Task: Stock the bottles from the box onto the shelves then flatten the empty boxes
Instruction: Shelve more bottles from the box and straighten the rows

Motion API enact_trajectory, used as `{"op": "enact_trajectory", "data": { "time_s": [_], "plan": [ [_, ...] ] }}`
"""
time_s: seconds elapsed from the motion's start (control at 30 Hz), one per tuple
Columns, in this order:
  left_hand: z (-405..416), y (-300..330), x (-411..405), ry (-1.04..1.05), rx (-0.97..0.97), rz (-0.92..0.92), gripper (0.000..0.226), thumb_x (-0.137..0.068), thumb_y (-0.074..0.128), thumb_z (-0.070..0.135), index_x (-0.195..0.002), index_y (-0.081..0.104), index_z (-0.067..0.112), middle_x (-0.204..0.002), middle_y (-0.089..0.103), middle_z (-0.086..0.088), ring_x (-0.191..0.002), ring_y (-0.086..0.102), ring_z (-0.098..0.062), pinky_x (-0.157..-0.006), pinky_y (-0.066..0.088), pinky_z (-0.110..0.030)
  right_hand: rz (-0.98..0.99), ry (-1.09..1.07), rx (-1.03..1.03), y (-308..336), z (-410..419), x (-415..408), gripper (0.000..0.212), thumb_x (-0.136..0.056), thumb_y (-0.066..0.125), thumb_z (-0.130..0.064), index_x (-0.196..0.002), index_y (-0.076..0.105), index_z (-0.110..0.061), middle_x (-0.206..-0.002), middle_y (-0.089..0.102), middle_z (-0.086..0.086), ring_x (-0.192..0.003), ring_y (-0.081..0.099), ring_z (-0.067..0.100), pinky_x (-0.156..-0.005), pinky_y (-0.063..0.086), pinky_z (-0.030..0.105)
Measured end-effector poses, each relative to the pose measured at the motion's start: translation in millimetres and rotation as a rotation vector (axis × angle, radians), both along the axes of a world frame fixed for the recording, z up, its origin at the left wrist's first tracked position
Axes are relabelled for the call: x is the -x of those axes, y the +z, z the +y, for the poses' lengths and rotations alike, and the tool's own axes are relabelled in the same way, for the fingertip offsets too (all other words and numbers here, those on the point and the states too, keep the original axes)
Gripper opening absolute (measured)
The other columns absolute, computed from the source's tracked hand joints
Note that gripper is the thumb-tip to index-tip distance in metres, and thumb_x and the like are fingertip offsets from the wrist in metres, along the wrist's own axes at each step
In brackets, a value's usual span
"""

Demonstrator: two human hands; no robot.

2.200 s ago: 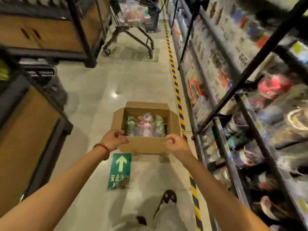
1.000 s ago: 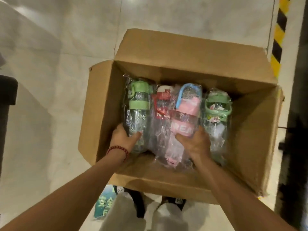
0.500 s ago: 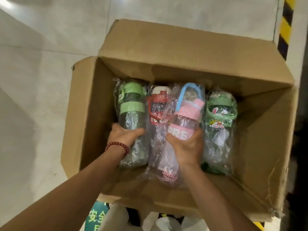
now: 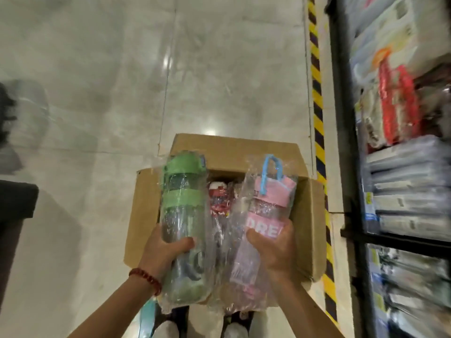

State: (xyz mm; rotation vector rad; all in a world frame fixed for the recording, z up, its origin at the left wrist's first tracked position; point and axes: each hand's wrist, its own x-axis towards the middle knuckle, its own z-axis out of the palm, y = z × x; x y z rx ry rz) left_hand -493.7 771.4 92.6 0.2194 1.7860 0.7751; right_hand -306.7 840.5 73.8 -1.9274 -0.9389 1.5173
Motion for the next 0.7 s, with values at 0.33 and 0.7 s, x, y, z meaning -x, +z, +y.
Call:
{"op": "enact_trajectory", "data": {
  "time_s": [0.33,0.7],
  "plan": [
    [37.8,228.1,11.8,-0.339,-0.465,0.100,0.083,-0.030,0.077,0.039,-0.106,0.051,0.020,-0.099,0.061,0.003,-0.079,0.065,-0.002,-0.054,0.050,-0.011,0.120,-0.224,-0.247,224.0,-14.9,-35.8,0.065,-0.057,0.082,-0.018,-0.117,0.056,-0.018,-0.101,0.069,0.013,-0.090,0.069,0.031,-0.080,0.056,0.049],
    [55.5,404.6,-120.8,-0.836,-0.786,-0.012,0.077,-0.033,0.074,0.049,-0.105,0.055,0.027,-0.100,0.065,0.006,-0.085,0.063,0.004,-0.065,0.049,-0.011,0.028,-0.604,-0.611,424.3,-99.9,-150.0,0.063,-0.059,0.082,-0.032,-0.115,0.057,-0.023,-0.102,0.069,0.009,-0.091,0.068,0.028,-0.072,0.056,0.038]
  ]
}}
